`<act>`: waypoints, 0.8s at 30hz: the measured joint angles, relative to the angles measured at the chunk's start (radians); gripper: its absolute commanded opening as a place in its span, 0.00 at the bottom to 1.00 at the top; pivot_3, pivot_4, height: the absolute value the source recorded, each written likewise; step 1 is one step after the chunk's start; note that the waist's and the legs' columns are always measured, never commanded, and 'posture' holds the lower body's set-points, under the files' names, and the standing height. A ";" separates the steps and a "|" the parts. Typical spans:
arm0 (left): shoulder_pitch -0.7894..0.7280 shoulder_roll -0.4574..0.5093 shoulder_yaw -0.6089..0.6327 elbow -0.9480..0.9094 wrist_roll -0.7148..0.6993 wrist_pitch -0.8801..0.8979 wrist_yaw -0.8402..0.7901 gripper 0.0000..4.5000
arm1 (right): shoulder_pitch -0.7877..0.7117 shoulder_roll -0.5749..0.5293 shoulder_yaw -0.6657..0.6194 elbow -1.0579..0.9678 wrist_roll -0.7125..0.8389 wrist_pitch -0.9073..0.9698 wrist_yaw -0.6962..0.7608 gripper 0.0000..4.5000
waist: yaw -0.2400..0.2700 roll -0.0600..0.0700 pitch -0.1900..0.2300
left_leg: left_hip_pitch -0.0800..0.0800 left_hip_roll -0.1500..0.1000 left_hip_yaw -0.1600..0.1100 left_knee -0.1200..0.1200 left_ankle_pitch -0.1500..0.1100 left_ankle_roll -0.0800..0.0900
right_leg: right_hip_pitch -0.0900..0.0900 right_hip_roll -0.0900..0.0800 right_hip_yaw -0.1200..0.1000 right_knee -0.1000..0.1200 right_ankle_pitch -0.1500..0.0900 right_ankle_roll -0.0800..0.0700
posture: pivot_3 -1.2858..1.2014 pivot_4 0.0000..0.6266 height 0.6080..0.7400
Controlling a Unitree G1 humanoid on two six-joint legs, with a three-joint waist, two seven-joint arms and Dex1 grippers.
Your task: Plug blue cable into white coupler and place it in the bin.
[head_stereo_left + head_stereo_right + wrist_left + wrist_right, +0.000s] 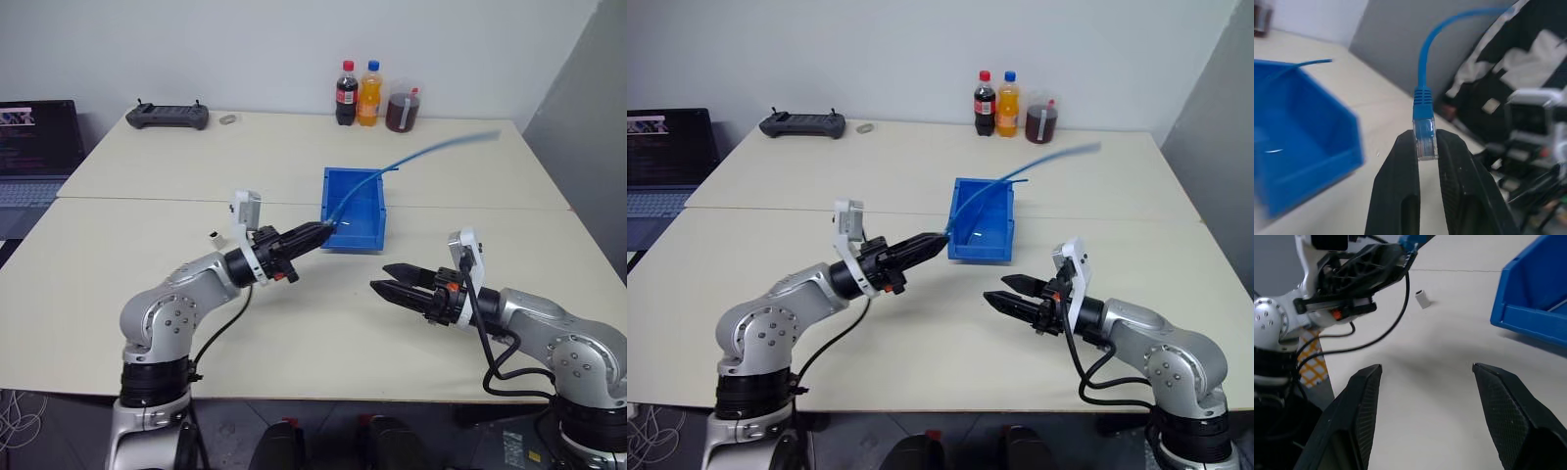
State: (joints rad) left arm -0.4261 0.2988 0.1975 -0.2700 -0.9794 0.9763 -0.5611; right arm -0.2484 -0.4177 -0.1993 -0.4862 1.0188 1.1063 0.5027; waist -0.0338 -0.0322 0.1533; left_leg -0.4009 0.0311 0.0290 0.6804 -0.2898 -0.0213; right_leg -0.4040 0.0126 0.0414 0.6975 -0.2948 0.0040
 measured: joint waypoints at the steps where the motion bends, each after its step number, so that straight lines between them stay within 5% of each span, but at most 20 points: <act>1: 0.003 -0.022 0.011 -0.001 -0.048 0.027 0.038 0.05 | -0.011 0.025 -0.020 0.022 0.053 0.016 -0.038 0.70 | -0.001 0.000 0.000 | 0.000 0.000 0.000 0.000 0.000 0.000 | 0.000 0.000 0.000 0.000 0.000 0.000 | 0.52 0.24 1.00; 9: 0.039 -0.040 0.020 -0.012 -0.271 0.137 0.151 0.05 | -0.103 0.123 -0.043 0.187 0.409 0.059 -0.230 0.70 | 0.002 0.001 0.001 | 0.000 -0.001 0.000 0.000 0.000 0.000 | 0.000 0.000 0.000 0.000 0.000 0.000 | 0.52 0.24 1.00; 21: 0.071 -0.006 -0.017 -0.037 -0.420 0.171 0.218 0.05 | -0.166 0.118 0.038 0.256 0.529 0.037 -0.316 0.70 | 0.003 0.001 0.001 | 0.000 -0.001 0.001 0.000 0.000 0.000 | 0.000 0.000 0.001 0.000 0.000 0.000 | 0.52 0.24 1.00; 24: 0.071 0.003 -0.020 -0.037 -0.427 0.170 0.223 0.05 | -0.166 0.117 0.048 0.258 0.529 0.032 -0.317 0.60 | 0.003 0.001 0.001 | 0.000 -0.001 0.001 0.000 0.000 0.000 | 0.000 0.000 0.001 -0.001 0.000 0.000 | 0.52 0.24 1.00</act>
State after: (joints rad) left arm -0.3553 0.3017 0.1777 -0.3072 -1.4061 1.1464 -0.3379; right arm -0.4147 -0.3004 -0.1513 -0.2279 1.5475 1.1385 0.1854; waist -0.0312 -0.0311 0.1539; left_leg -0.4009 0.0297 0.0298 0.6805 -0.2895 -0.0215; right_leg -0.4040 0.0131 0.0422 0.6969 -0.2949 0.0042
